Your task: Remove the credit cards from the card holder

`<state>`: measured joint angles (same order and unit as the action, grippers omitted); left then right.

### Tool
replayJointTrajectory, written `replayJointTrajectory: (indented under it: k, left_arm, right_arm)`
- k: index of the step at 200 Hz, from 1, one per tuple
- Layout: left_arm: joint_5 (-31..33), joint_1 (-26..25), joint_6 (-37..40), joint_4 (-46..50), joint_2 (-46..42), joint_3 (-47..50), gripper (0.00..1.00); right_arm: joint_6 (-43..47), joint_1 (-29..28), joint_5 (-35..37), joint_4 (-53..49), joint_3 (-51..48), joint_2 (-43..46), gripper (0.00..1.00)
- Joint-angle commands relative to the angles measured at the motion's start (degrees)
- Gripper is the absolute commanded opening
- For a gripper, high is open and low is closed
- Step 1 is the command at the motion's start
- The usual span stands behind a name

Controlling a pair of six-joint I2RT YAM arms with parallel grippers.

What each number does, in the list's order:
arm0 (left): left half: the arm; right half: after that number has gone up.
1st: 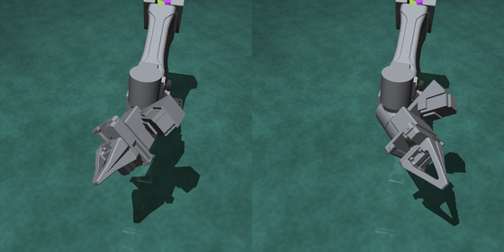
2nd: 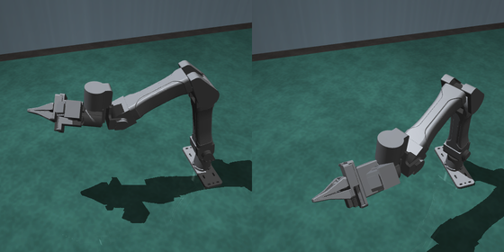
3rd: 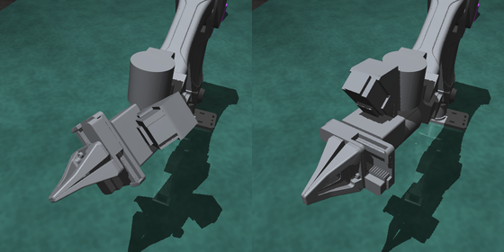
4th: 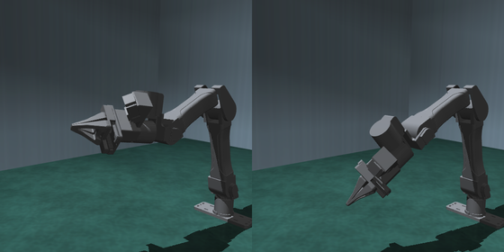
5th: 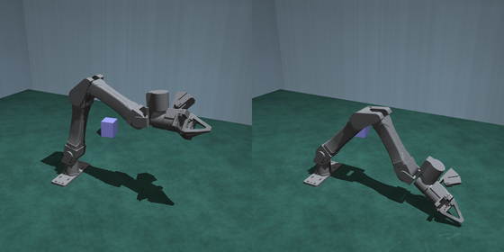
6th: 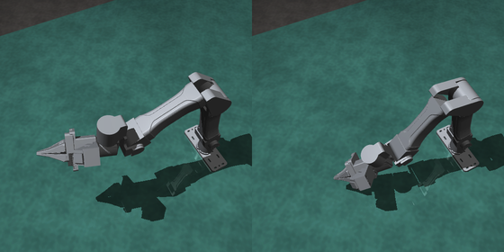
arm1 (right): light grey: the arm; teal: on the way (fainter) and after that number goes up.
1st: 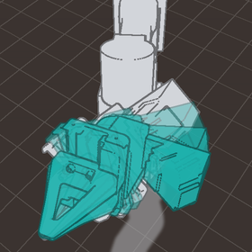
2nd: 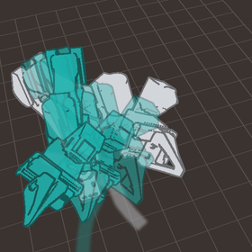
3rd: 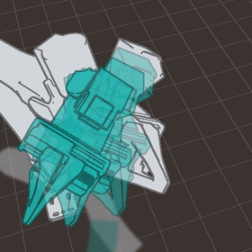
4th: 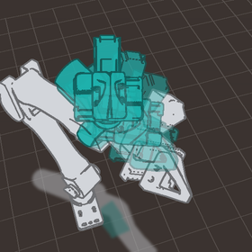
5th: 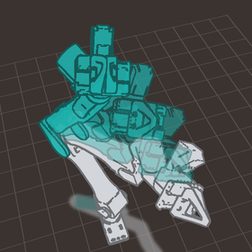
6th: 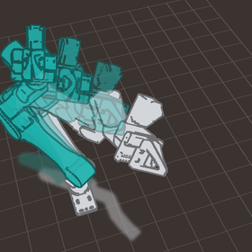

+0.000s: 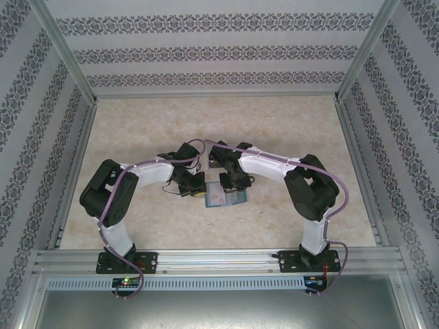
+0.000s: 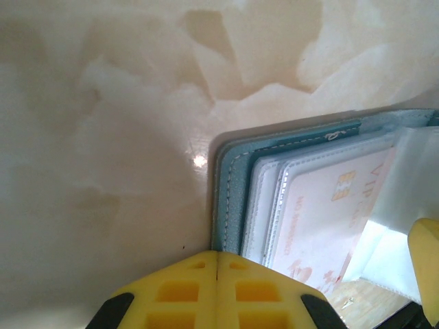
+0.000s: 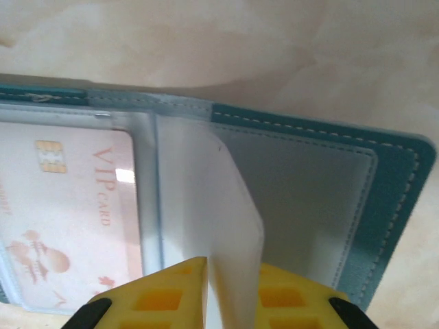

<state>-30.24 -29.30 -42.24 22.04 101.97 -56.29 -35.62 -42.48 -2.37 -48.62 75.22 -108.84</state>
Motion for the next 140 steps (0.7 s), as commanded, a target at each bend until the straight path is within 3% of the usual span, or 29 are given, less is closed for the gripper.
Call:
replayJointTrajectory:
  k: [1, 140]
  left_arm:
    - [-0.13, -0.76, 1.5, 1.33, 1.93, -0.7, 0.02]
    - [0.75, -0.82, 4.03, 6.85, 1.15, -5.52, 0.02]
  right_arm:
    - [0.84, 0.73, 1.84, -1.57, -1.28, 2.05, 0.2]
    - [1.23, 2.88, 3.9, -3.11, -4.81, 5.55, 0.3]
